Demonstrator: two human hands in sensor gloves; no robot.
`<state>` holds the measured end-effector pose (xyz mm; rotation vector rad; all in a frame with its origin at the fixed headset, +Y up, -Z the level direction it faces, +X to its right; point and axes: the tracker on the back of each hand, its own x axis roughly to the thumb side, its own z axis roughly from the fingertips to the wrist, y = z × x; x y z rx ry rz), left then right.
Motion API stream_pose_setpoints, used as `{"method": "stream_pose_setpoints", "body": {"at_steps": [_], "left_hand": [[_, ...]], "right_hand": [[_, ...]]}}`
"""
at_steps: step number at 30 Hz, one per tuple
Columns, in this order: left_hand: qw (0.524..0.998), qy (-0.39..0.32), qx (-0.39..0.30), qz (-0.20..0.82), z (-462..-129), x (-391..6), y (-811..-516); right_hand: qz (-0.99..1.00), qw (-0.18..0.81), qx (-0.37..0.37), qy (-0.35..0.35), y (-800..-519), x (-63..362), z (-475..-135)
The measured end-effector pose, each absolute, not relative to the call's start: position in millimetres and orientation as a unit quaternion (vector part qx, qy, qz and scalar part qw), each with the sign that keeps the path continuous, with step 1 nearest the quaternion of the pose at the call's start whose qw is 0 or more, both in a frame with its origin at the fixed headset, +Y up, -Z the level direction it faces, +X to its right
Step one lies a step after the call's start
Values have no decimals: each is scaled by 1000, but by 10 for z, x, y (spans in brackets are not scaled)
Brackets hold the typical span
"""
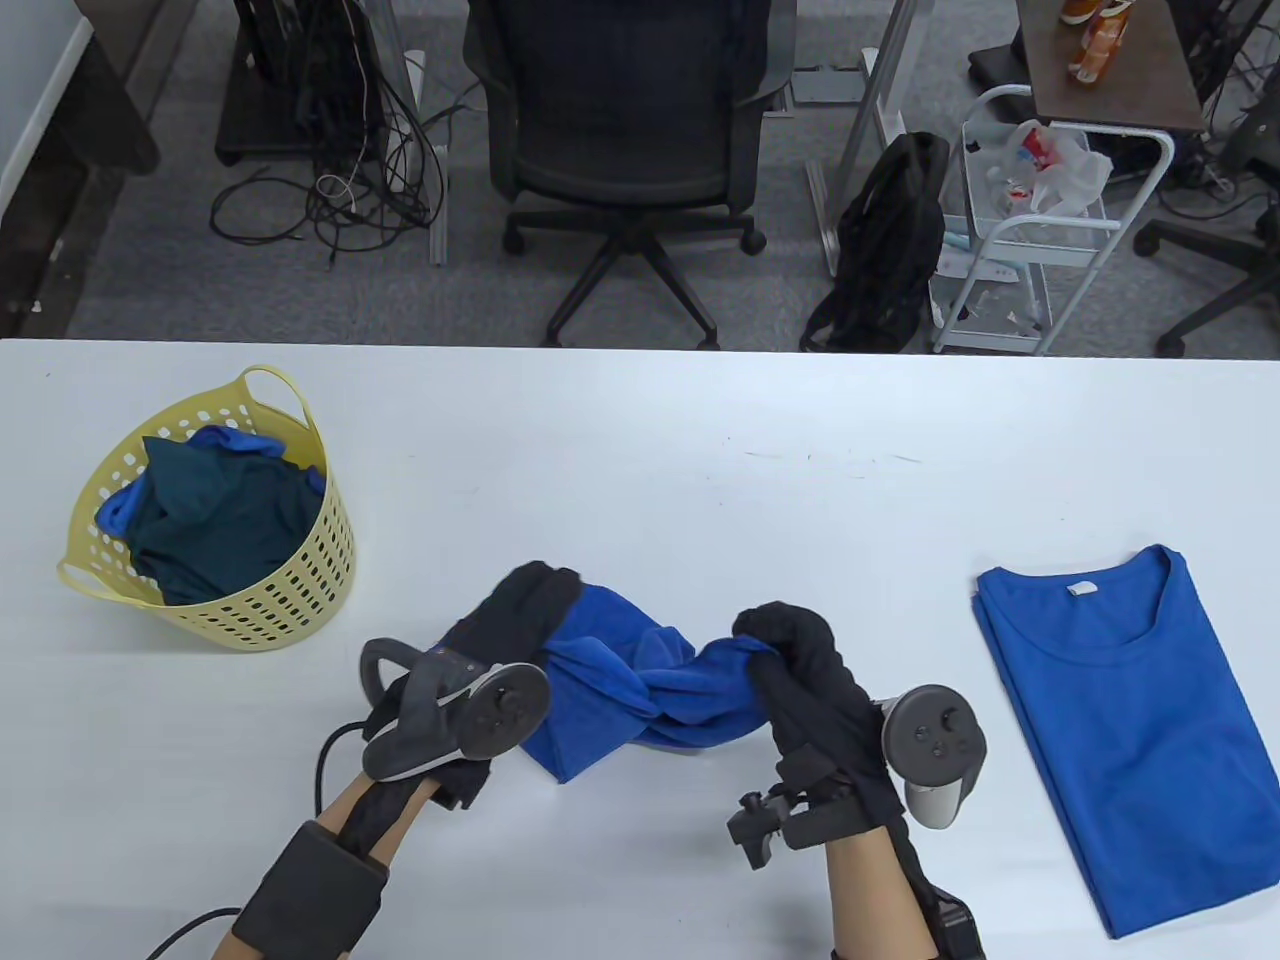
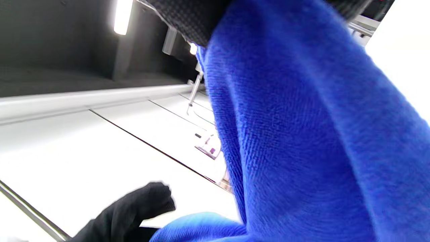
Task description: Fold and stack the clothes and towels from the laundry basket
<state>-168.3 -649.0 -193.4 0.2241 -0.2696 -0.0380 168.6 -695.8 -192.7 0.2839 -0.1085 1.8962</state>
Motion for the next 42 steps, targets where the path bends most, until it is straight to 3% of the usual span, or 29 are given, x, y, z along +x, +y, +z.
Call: {"method": "stream_pose_setpoints", "body": {"at_steps": [3, 6, 9, 17, 25, 29, 34, 42], "left_hand": [[992, -49, 100, -65, -1880, -2008, -6662], [990, 15, 92, -105, -1820, -2287, -6763], [994, 36, 79, -66, -1787, -2486, -6840], [996, 45, 40, 72, -1795, -2891, -7008], [968, 20, 17, 248, -1857, -3172, -7251], [939, -52, -26, 339, -1901, -3257, -7356], [872, -61, -64, 482, -1947, -3236, -7484], [859, -59, -79, 502, -1972, -3211, -7553]], "right_hand": [[828, 550, 103, -5, -6994, 1821, -1960], [853, 516, 72, -17, -7022, 1931, -1971], [838, 541, 68, -17, -7056, 1988, -1970], [813, 581, 43, -4, -7124, 2150, -1973], [886, 463, -23, -19, -7139, 2204, -1954], [897, 440, -34, -19, -7139, 2221, -1951], [899, 437, -35, 13, -7181, 2209, -1957], [859, 509, -16, 53, -7271, 2283, -1961]]}}
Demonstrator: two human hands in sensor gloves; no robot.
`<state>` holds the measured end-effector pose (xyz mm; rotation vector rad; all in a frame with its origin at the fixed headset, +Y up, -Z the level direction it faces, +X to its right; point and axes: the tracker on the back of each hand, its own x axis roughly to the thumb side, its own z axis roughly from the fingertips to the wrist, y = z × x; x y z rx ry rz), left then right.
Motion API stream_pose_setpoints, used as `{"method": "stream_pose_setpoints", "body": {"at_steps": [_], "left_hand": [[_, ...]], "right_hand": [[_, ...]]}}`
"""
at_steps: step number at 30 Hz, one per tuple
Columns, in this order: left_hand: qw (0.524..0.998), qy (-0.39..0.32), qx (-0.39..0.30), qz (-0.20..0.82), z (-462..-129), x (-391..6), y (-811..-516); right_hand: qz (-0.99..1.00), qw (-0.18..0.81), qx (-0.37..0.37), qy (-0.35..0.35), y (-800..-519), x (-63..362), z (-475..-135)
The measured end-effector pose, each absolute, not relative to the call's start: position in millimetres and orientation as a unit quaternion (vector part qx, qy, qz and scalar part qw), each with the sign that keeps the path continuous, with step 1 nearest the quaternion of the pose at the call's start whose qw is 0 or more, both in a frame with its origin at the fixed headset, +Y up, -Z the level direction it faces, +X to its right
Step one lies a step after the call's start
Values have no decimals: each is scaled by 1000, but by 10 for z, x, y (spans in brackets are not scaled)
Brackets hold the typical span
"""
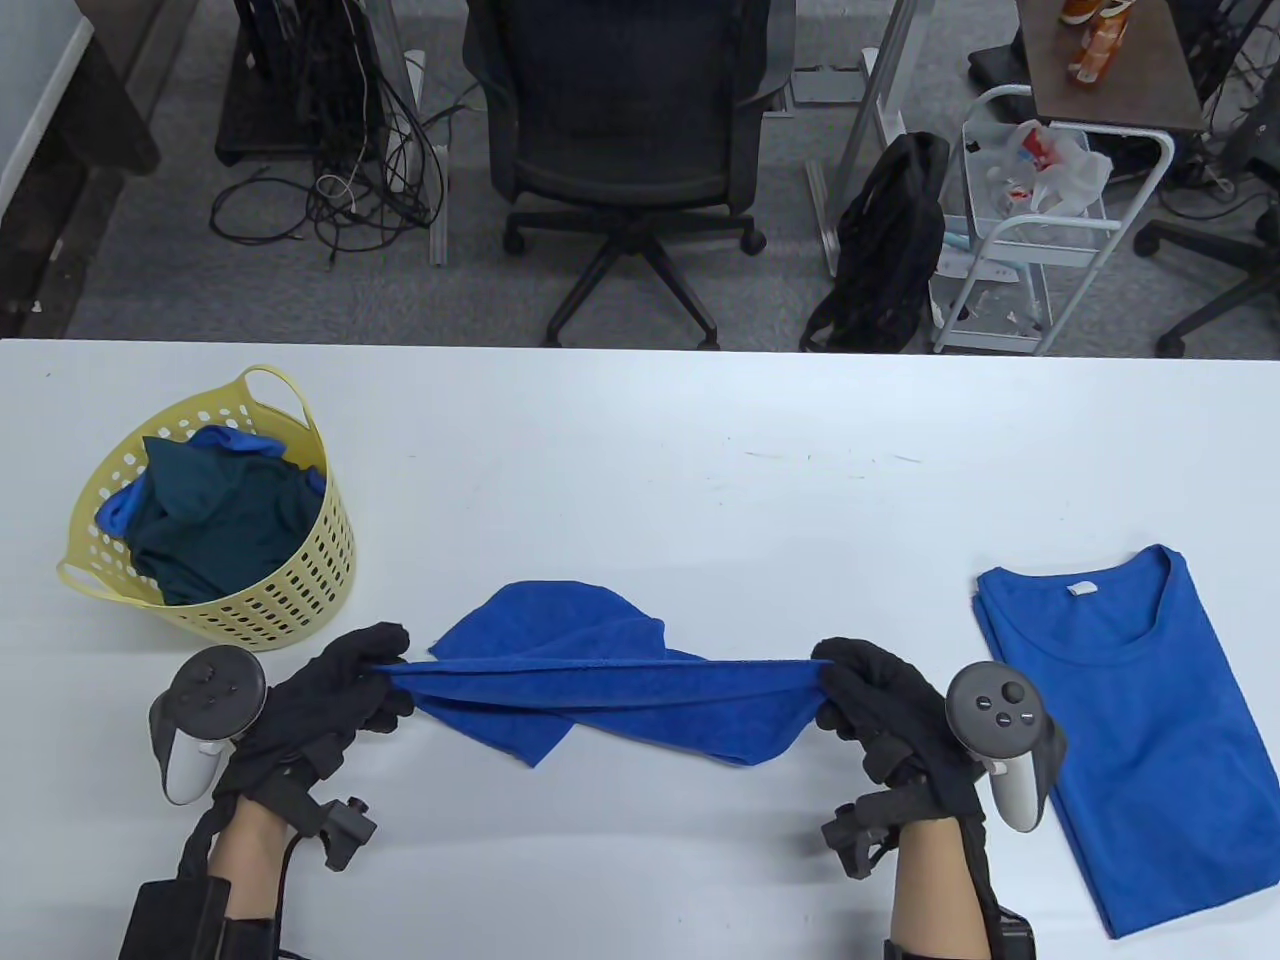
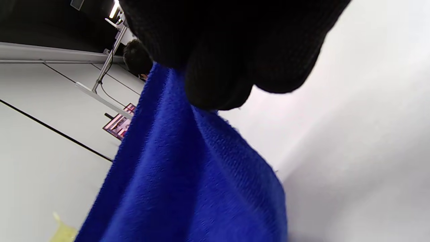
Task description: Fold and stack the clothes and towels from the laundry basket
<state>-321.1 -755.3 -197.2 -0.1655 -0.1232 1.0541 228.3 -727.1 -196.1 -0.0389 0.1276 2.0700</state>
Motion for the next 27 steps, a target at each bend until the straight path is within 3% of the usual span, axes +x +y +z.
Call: {"method": "stream_pose_setpoints", "body": {"at_steps": [15, 17, 18, 20, 22, 23, 25, 27], "left_hand": [[840, -92, -97, 525, -1986, -3260, -7580], [840, -92, -110, 523, -2000, -3214, -7484], [836, -80, -111, 532, -2027, -3178, -7393], [843, -22, -137, 520, -2148, -3068, -7226], [877, 51, -210, 428, -2395, -2817, -7013], [899, 55, -197, 387, -2505, -2718, -6922], [930, 73, -128, 336, -2782, -2561, -6651], [932, 49, -15, 360, -3004, -2517, -6307]], "right_hand": [[850, 525, 0, 53, -7279, 2424, -1944], [804, 589, 0, 81, -7243, 2398, -1957], [763, 637, -8, 105, -7219, 2385, -1997], [751, 643, -34, 148, -7178, 2354, -2161], [807, 556, -87, 179, -7112, 2320, -2443], [826, 520, -107, 189, -7042, 2293, -2595], [844, 511, -92, 133, -6785, 2269, -2782], [838, 543, -52, -14, -6393, 2267, -2866]]}}
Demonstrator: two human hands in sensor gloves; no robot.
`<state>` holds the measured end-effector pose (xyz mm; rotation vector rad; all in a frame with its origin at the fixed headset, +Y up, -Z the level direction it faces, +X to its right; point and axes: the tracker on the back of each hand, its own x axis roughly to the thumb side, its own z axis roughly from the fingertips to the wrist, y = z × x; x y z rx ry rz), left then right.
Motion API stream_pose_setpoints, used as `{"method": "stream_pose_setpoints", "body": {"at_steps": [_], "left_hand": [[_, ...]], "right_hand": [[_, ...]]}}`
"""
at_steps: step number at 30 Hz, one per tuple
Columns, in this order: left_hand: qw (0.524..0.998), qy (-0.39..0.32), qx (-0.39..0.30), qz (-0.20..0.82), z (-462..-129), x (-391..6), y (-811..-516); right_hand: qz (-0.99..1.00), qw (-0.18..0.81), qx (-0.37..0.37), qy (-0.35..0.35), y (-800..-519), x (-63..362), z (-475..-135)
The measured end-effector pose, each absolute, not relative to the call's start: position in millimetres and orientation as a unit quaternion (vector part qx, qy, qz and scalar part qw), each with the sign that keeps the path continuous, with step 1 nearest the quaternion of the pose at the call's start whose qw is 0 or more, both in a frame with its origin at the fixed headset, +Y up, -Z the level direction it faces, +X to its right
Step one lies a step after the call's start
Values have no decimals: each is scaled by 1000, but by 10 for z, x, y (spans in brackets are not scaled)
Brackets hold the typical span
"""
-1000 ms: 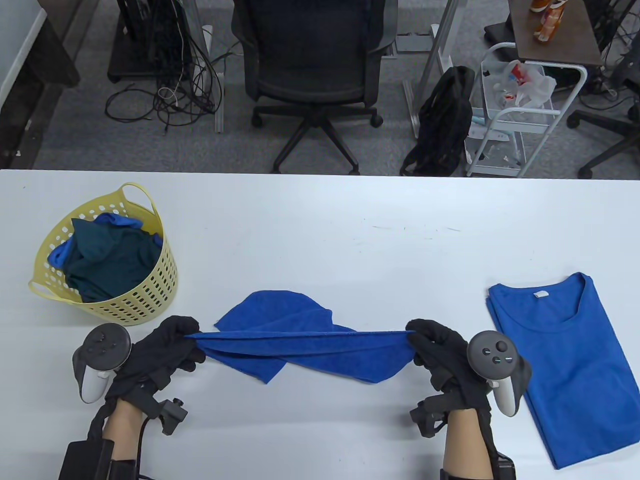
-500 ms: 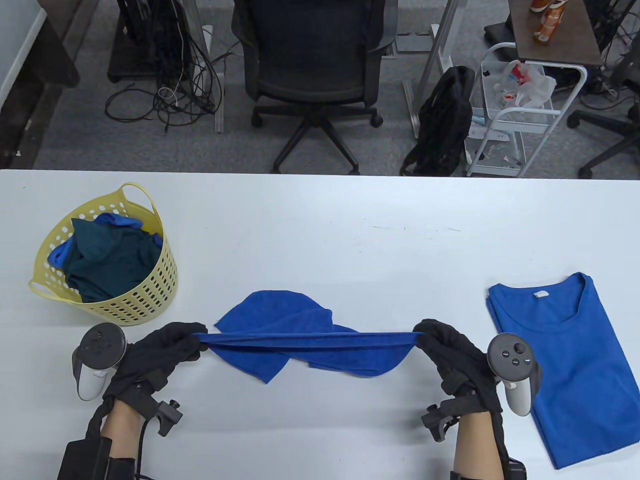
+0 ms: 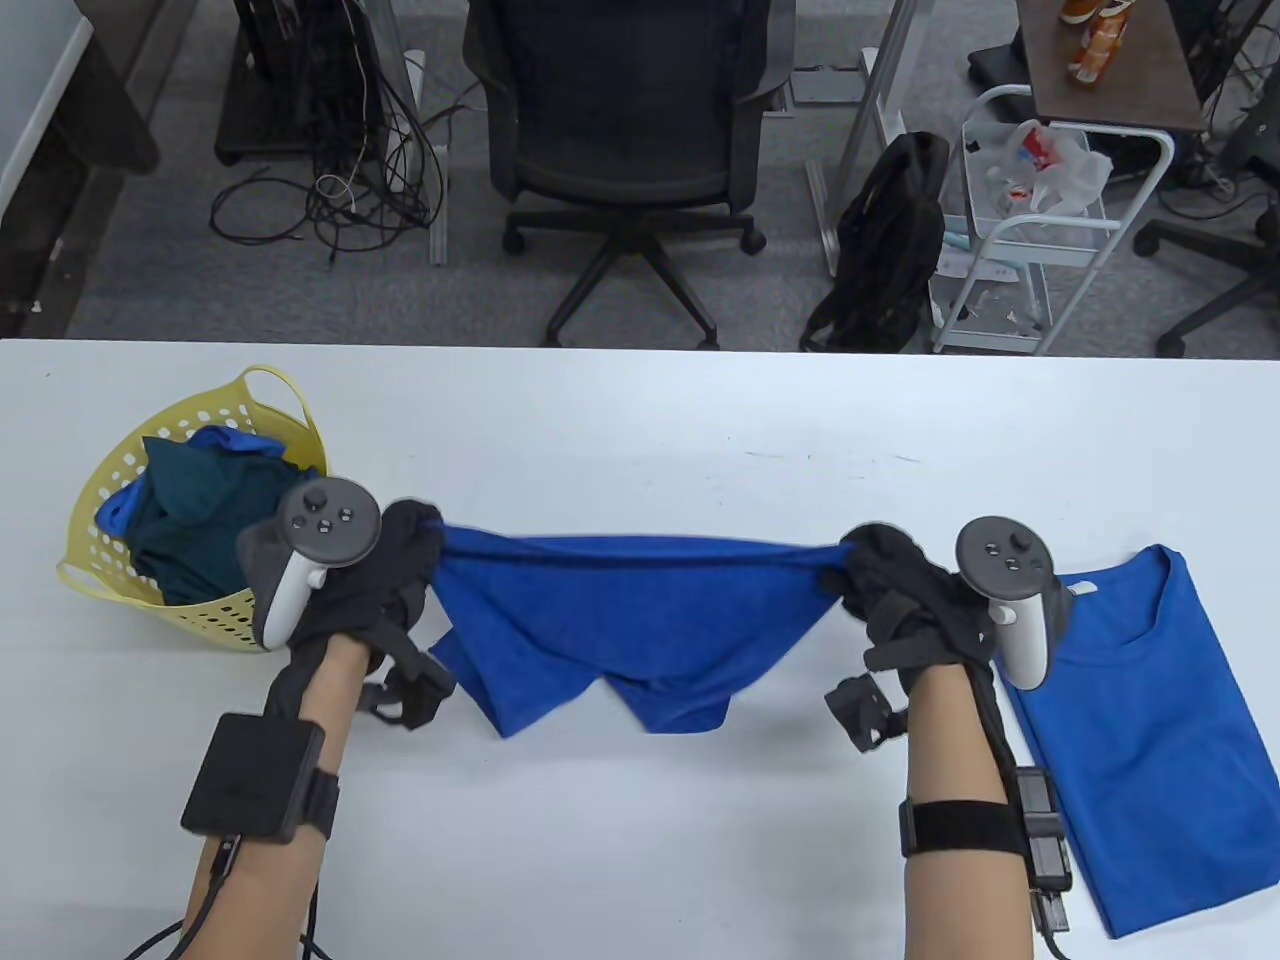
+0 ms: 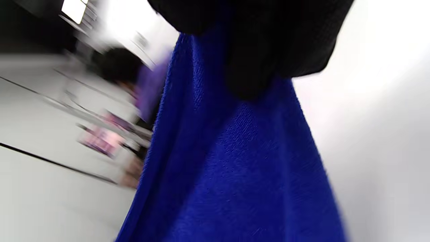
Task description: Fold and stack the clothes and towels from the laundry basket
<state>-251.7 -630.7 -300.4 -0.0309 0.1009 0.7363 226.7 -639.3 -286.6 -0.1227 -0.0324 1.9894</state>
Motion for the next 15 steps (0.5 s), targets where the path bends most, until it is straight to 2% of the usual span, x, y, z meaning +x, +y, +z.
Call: {"method": "stream_pose_setpoints", "body": {"at_steps": [1, 3, 5, 7, 9, 11, 12, 15], "left_hand": [[924, 24, 41, 378, -3090, -2526, -6078], [909, -6, 133, 396, -3112, -2550, -5693], [893, -58, 214, 392, -3048, -2595, -5398], [876, -105, 262, 392, -2916, -2647, -5256], [853, -154, 292, 404, -2719, -2713, -5257], [852, -175, 287, 401, -2570, -2755, -5407], [859, -183, 268, 397, -2494, -2770, -5535], [893, -176, 191, 367, -2280, -2803, -6132]], "right_hand": [[828, 552, -34, -94, -6131, 2275, -2863], [814, 546, 31, -197, -5714, 2292, -2808], [803, 536, 95, -244, -5408, 2329, -2685], [788, 529, 136, -284, -5269, 2384, -2534], [772, 539, 177, -287, -5301, 2447, -2386], [775, 541, 198, -261, -5479, 2499, -2277], [784, 535, 199, -245, -5597, 2524, -2233], [830, 500, 188, -160, -6215, 2617, -2075]]}}
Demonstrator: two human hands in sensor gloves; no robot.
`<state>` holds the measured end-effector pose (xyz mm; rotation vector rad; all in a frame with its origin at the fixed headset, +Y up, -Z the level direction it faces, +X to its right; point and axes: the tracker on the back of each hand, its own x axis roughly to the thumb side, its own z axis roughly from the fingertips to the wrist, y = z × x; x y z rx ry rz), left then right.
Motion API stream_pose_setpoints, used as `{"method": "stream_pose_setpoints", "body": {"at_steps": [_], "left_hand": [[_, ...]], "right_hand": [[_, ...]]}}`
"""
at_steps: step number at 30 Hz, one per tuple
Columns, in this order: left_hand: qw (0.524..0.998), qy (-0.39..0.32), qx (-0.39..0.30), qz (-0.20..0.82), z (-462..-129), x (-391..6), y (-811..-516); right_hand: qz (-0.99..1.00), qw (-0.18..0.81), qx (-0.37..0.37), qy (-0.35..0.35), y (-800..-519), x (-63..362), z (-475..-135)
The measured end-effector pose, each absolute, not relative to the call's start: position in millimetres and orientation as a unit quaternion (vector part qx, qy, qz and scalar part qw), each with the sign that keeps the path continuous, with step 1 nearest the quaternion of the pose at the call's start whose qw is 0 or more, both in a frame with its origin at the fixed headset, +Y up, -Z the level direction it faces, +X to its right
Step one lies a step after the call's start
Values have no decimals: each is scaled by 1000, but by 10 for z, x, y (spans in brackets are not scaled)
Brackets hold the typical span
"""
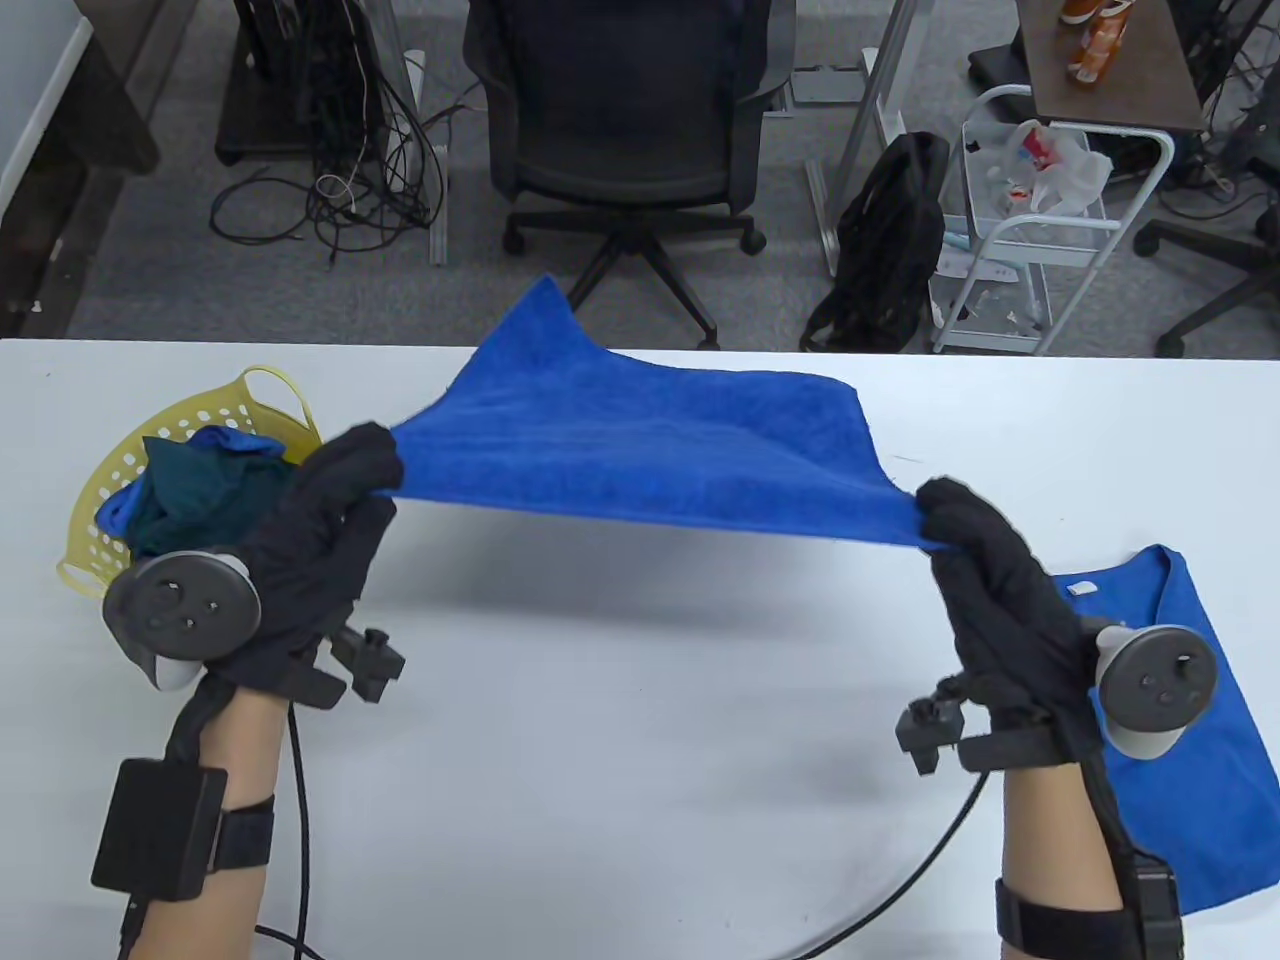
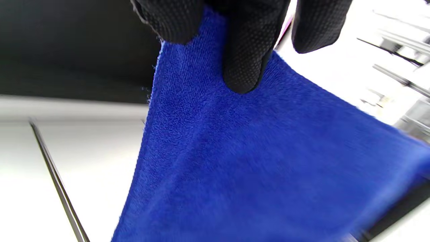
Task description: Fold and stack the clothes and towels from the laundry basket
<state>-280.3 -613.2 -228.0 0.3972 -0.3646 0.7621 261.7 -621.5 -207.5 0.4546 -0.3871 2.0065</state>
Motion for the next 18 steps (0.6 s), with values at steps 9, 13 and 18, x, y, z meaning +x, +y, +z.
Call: {"method": "stream_pose_setpoints", "body": {"at_steps": [9, 13, 18], "left_hand": [[923, -123, -52, 361, -1913, -2802, -7646], [889, -135, -70, 433, -1888, -2854, -7707], [797, -152, -111, 574, -1940, -2892, -7804]], "right_hand": [[902, 421, 98, 4, -7469, 2753, -1731], [874, 471, 117, 21, -7557, 2751, -1763], [815, 568, 109, 40, -7696, 2755, -1807]]}}
